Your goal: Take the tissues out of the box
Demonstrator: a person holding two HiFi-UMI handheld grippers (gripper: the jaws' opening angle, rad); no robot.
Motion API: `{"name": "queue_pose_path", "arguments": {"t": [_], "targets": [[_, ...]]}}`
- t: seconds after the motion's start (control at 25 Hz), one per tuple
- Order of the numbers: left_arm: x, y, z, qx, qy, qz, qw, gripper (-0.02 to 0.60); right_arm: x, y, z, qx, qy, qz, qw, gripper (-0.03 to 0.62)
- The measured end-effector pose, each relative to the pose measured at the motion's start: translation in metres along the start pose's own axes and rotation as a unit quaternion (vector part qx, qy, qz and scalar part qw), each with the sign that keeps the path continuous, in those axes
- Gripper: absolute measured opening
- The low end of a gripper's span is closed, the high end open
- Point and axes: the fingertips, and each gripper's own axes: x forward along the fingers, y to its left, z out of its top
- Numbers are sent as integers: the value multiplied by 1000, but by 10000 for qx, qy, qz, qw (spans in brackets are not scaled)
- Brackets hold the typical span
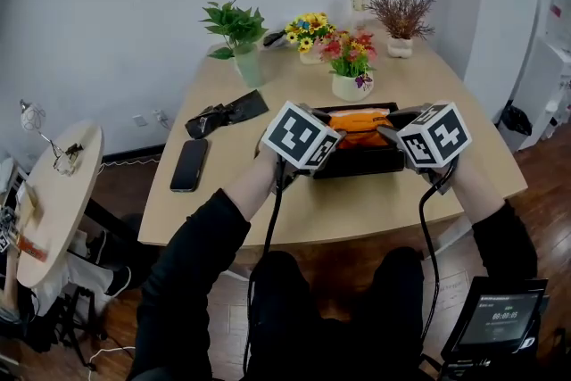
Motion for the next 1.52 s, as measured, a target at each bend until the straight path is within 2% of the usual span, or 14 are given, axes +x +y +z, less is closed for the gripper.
{"name": "queue_pose_path", "arguments": {"t": [0.12,0.24,0.32,0.44,0.52,0.56,0.64,0.76,0.88,1.0,1.08,1.32,1.52], "targets": [[-4,1,1,13,-332,168,9993,127,-3,2,3,-122,-333,-47,9994,103],[-15,-1,9,464,-838,674,9931,126,-14,8,13,-613,-731,-444,9945,98],[-28,-6,17,774,-1281,1003,9836,127,-27,13,23,-979,-1062,-748,9867,98],[-58,-12,29,1102,-1866,1491,9648,129,-50,26,41,-1310,-1573,-1011,9736,97],[-78,-15,34,1266,-2084,1731,9542,127,-63,35,54,-1439,-1818,-1084,9667,98],[-86,-16,35,1300,-2132,1778,9518,127,-69,39,60,-1517,-1903,-1115,9635,97],[-96,-16,34,1187,-2169,1709,9537,126,-79,48,73,-1749,-2014,-1201,9563,98],[-110,-7,28,778,-2215,1571,9593,121,-87,65,94,-2139,-2123,-1286,9448,97],[-135,3,25,690,-2271,1775,9551,117,-88,82,115,-2277,-2256,-1187,9398,95],[-166,15,21,958,-2185,2176,9464,115,-80,99,135,-2116,-2480,-869,9414,94],[-184,24,11,1086,-1995,2402,9438,115,-70,113,145,-1998,-2590,-624,9429,94],[-218,54,-51,829,-1286,2639,9523,115,-18,172,158,-1960,-2484,54,9486,94],[-236,68,-109,466,-913,2680,9580,115,21,221,155,-1874,-2325,554,9528,94]]}}
